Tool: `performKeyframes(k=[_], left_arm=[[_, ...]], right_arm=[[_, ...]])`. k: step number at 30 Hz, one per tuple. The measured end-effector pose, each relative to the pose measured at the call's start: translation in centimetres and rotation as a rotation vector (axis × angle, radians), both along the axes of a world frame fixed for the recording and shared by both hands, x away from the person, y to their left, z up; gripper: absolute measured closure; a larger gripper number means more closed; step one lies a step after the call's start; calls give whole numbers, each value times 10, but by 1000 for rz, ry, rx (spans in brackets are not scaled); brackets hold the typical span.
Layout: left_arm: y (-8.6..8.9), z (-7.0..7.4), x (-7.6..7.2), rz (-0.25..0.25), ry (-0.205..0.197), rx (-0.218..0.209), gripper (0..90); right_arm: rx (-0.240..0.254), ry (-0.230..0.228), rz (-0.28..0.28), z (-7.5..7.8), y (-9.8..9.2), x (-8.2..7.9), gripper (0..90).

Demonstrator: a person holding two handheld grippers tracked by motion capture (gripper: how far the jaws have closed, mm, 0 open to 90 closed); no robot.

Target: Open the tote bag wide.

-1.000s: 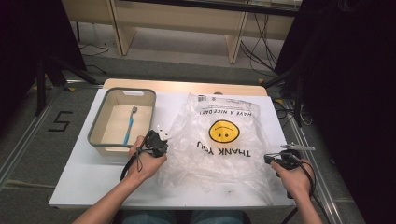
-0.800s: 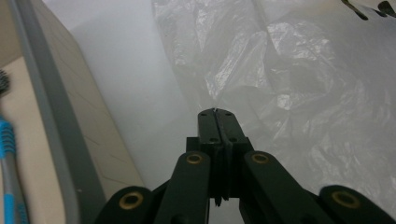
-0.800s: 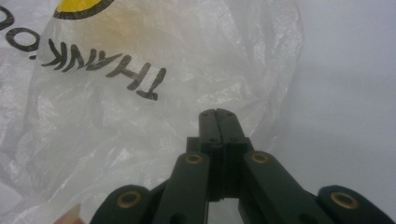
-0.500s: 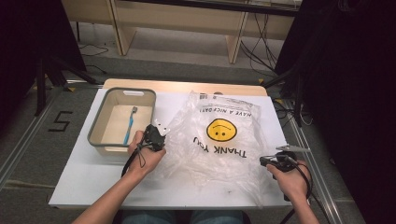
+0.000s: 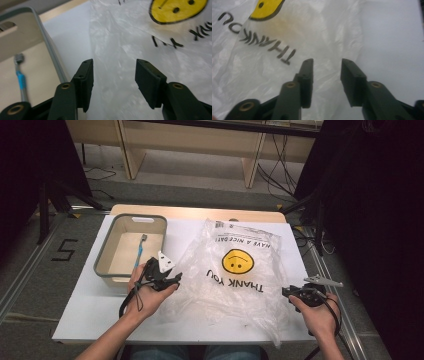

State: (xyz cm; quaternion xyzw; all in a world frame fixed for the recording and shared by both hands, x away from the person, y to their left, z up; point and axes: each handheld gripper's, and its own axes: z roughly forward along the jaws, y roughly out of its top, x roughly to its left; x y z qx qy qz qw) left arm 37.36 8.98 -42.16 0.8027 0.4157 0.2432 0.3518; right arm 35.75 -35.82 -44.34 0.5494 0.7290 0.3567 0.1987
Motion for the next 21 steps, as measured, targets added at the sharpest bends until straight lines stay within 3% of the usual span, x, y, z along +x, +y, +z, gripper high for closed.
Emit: performKeyframes(k=[2, 4, 5, 6, 9, 11, 15, 17, 21], left_arm=[[1, -7, -8, -26, 74, -16, 425], [2, -15, -14, -45, 154, -13, 422], [2, -19, -17, -54, 188, -13, 422], [3, -24, -19, -50, 208, -14, 417], [2, -40, -20, -54, 274, 35, 419], [0, -48, -19, -53, 296, 72, 435], [-4, -53, -15, -68, 305, 105, 567], [-6, -53, -12, -69, 314, 87, 647], [-8, -53, -8, -67, 309, 81, 811]], right_arm=[[3, 19, -50, -3, -8, 3, 513], [2, 71, -59, -10, -12, 5, 495], [2, 71, -59, -10, -12, 5, 495], [2, 116, -51, -17, -12, 7, 494], [3, 143, -40, -21, -11, 9, 500], [-4, 160, -22, -23, -9, 12, 528], [-43, 196, 41, -27, -4, 17, 701], [-88, 186, 58, -27, -3, 17, 777], [-97, 192, 83, -27, -2, 17, 900]])
